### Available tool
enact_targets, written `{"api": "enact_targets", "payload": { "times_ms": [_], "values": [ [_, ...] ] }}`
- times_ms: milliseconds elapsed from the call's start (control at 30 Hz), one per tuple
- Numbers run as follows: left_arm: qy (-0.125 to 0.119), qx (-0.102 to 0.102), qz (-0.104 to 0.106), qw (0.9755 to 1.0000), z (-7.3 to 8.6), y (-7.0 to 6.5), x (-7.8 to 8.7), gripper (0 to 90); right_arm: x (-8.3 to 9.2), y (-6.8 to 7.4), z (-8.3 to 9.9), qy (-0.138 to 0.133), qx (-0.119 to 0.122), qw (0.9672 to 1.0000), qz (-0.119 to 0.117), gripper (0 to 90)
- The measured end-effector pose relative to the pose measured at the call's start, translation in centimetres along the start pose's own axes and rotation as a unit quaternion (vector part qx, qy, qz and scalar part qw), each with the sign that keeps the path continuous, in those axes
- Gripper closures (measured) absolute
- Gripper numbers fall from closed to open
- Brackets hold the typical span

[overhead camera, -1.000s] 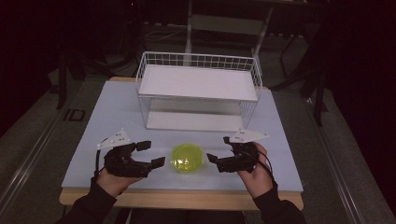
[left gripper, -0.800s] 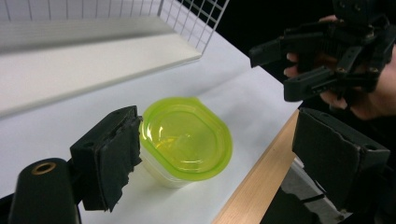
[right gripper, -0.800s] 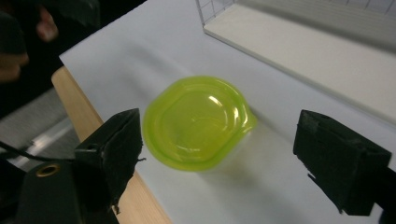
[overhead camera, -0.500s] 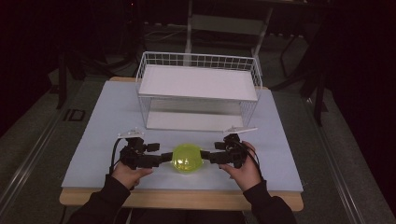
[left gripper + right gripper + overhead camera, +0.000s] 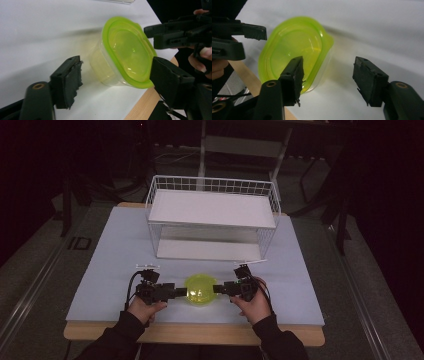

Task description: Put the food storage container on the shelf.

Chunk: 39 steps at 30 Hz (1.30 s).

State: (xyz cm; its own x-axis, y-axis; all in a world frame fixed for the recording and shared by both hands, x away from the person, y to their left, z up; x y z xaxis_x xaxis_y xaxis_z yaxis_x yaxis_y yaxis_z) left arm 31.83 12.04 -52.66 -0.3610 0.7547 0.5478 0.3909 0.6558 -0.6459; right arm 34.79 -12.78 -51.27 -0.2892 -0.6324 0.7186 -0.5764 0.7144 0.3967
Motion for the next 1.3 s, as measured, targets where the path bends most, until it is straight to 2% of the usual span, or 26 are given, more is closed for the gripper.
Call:
{"api": "enact_targets", "payload": {
  "times_ms": [133,167,233,267,333,400,600,667,767,967,1133,1300],
  "values": [
    [0.011,0.013,0.01,0.9998,0.2,0.3,-0.5,40.1,-0.3,0.2,0.1,-0.002,-0.013,0.9999,-0.004,52.7],
    [0.015,0.016,0.018,0.9996,0.3,0.3,-0.6,44.4,-0.3,0.1,0.1,-0.004,-0.019,0.9998,-0.001,55.8],
    [0.022,0.015,0.032,0.9991,0.5,0.3,-0.8,53.3,-0.3,0.1,0.0,-0.003,-0.03,0.9995,-0.008,59.4],
    [0.023,0.019,0.037,0.9989,0.6,0.2,-0.8,53.7,-0.3,0.1,0.0,-0.003,-0.036,0.9993,-0.008,61.9],
    [0.024,0.02,0.049,0.9983,0.7,0.1,-0.8,60.9,-0.3,0.2,0.1,0.001,-0.051,0.9985,-0.021,66.8],
    [0.031,0.022,0.057,0.9977,0.8,-0.1,-0.8,64.6,-0.3,0.5,0.3,0.004,-0.049,0.9986,-0.022,71.2],
    [0.028,0.045,0.058,0.9969,1.1,-0.5,-0.5,75.5,-0.3,1.3,0.5,0.004,-0.039,0.9992,-0.007,77.3],
    [0.017,0.042,0.039,0.9982,1.0,-0.7,-0.2,81.4,-0.2,1.6,0.5,0.002,-0.032,0.9995,-0.007,79.5],
    [0.017,0.041,0.038,0.9983,0.8,-1.0,0.1,82.9,0.0,2.2,0.5,-0.002,-0.006,0.9998,0.019,79.6],
    [-0.005,0.029,0.045,0.9985,-0.6,-2.4,1.5,83.5,1.5,3.0,-0.6,-0.04,0.009,0.9989,0.024,79.6],
    [-0.009,0.012,0.051,0.9986,-1.8,-3.4,2.4,83.7,2.8,3.6,-1.6,-0.055,0.014,0.9982,0.021,79.5],
    [-0.006,0.011,0.057,0.9983,-2.5,-4.0,2.9,83.8,3.8,4.1,-2.2,-0.063,0.022,0.9975,0.024,79.6]
  ]
}}
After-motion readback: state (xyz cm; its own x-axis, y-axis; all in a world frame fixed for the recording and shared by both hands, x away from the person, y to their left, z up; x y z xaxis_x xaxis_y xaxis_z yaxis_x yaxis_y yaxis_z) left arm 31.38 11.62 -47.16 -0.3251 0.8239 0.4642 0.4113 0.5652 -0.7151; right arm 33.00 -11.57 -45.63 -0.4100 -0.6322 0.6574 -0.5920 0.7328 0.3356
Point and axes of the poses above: each handheld gripper's, and its own axes: x roughly backward along the jaws, z roughly out of its underside, y roughly to its left, the point moved 4 cm from there along -x, roughly forward along the jaws, and after that the axes turned 5 degrees about x, right-handed, at the moved point
